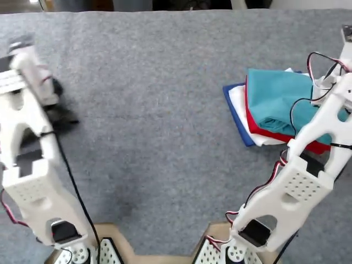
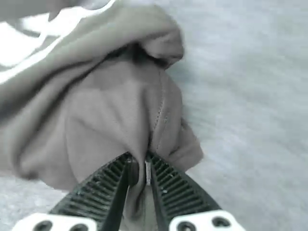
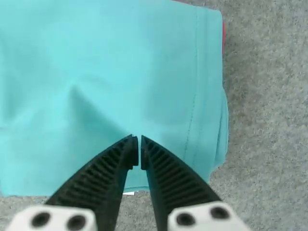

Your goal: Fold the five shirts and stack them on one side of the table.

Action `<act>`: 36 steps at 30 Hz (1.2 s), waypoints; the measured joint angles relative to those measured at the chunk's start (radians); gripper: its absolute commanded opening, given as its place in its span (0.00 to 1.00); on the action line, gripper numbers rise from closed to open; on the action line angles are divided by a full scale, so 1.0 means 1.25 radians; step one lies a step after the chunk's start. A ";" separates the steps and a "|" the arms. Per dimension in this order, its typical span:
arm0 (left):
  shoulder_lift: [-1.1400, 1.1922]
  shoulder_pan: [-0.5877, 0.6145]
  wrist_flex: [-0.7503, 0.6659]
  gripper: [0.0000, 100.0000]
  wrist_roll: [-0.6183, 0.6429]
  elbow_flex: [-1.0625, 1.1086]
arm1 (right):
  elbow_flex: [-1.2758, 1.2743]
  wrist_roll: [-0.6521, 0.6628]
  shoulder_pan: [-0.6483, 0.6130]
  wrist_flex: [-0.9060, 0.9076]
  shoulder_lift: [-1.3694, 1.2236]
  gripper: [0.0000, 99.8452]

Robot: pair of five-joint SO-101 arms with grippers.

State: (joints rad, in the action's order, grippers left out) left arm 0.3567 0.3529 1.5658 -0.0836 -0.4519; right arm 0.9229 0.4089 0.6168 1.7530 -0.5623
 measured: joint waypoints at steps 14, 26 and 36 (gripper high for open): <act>-0.221 -0.502 0.033 0.03 0.005 0.076 | 0.000 0.000 -0.050 0.001 0.146 0.02; -0.234 -0.633 0.038 0.30 0.243 0.076 | -0.093 0.000 -0.117 0.004 0.160 0.02; -0.195 -0.363 -0.083 0.30 0.308 0.189 | -0.369 0.000 -0.241 0.004 0.383 0.02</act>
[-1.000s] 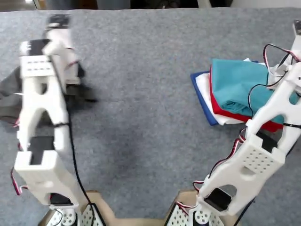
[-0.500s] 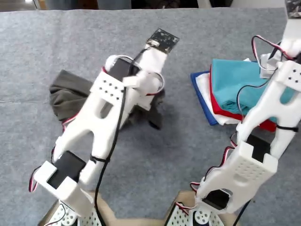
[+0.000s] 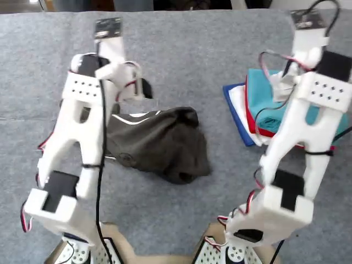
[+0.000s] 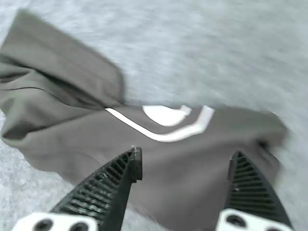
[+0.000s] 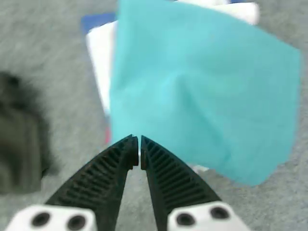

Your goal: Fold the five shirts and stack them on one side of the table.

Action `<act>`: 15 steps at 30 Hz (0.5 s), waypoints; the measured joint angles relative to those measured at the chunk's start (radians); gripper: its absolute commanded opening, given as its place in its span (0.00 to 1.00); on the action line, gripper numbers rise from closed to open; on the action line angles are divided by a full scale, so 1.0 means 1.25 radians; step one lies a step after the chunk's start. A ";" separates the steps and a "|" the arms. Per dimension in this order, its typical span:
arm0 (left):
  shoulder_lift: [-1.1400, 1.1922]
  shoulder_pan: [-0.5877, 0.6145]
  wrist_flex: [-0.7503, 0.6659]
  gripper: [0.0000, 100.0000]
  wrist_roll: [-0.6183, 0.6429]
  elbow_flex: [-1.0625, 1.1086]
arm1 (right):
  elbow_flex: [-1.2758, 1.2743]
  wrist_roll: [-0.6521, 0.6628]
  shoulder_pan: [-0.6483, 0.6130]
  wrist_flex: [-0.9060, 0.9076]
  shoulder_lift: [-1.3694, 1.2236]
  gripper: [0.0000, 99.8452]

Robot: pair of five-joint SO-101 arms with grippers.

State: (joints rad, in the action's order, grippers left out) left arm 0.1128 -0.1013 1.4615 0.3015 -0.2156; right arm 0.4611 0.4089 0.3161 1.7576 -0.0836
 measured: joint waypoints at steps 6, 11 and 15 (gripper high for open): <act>0.145 0.054 -0.136 0.29 0.000 0.124 | -0.250 0.000 -0.088 0.000 0.174 0.02; 0.212 0.044 -0.152 0.08 0.000 0.117 | -0.387 0.000 -0.097 0.000 0.231 0.02; 0.279 0.041 -0.195 0.03 -0.002 0.085 | -0.470 0.000 -0.097 0.000 0.233 0.02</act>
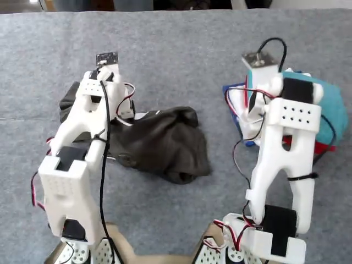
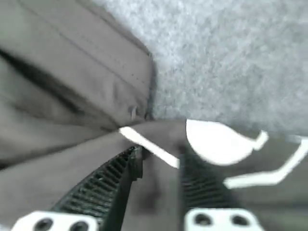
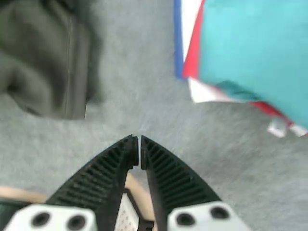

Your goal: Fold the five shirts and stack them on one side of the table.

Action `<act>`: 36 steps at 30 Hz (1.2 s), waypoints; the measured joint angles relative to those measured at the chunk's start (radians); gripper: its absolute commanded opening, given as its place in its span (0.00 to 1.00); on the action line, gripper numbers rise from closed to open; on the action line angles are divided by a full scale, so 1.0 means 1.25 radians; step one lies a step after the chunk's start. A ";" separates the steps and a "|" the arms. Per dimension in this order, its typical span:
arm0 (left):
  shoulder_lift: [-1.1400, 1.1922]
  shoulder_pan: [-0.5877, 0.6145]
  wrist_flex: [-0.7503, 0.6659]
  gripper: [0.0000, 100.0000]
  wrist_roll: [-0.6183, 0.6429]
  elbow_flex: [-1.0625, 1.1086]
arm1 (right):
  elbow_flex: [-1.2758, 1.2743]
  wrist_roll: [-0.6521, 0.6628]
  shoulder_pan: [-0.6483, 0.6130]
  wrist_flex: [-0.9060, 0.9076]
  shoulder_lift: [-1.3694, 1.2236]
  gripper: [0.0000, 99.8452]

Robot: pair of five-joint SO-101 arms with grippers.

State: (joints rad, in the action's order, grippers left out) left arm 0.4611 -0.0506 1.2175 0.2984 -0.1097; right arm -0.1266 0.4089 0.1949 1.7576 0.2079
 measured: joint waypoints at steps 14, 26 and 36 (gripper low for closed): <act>0.088 0.259 -0.015 0.03 -0.044 -0.182 | -0.081 -0.080 -0.119 -0.012 0.000 0.19; 0.088 0.474 0.060 0.03 -0.045 -0.203 | -0.070 -0.204 -0.373 -0.199 -0.122 0.21; 0.077 0.532 0.227 0.03 -0.047 -0.199 | 0.291 -0.205 -0.489 -0.150 -0.462 0.21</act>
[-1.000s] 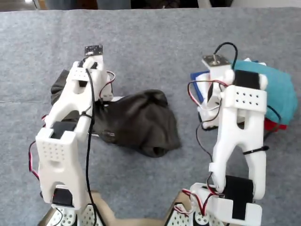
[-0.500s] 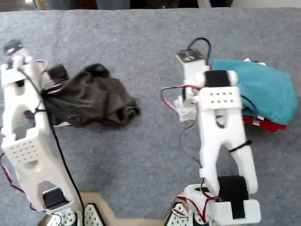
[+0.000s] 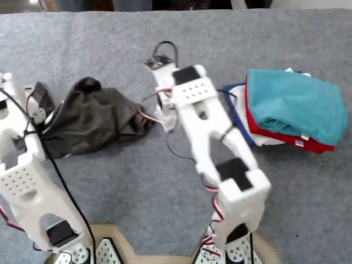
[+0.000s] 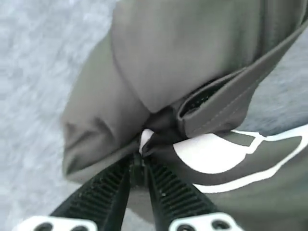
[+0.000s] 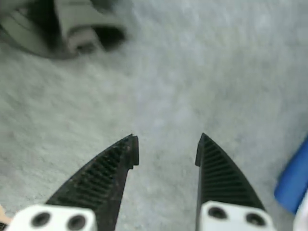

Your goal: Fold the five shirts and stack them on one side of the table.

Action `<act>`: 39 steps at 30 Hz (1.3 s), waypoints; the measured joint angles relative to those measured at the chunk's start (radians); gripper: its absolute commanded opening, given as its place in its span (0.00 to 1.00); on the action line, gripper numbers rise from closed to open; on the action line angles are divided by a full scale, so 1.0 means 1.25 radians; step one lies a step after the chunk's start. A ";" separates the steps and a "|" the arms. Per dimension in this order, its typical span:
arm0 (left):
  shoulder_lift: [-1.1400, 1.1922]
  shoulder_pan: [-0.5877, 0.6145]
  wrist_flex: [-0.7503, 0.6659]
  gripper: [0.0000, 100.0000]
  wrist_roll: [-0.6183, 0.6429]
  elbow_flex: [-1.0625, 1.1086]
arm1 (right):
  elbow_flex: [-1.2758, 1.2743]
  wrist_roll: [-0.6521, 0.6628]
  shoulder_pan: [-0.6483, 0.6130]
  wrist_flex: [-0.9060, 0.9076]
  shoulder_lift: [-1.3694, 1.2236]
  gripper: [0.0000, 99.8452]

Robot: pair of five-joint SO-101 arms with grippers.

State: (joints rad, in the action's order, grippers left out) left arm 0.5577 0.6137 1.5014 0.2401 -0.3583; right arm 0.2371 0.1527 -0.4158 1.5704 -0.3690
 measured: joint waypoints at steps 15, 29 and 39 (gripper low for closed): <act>-0.469 0.012 -0.124 0.03 -0.056 0.495 | 0.595 -0.149 -0.080 0.061 -0.405 0.16; -0.538 0.012 -0.180 0.03 -0.027 0.565 | 0.700 -0.150 -0.126 0.141 -0.579 0.02; -0.538 0.032 -0.180 0.03 -0.027 0.565 | 0.690 -0.150 -0.124 0.149 -0.579 0.01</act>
State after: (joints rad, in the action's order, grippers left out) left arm -0.1143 0.6536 1.2758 0.2064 0.3475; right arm 1.0994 -0.0345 -0.5708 1.7561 -1.0932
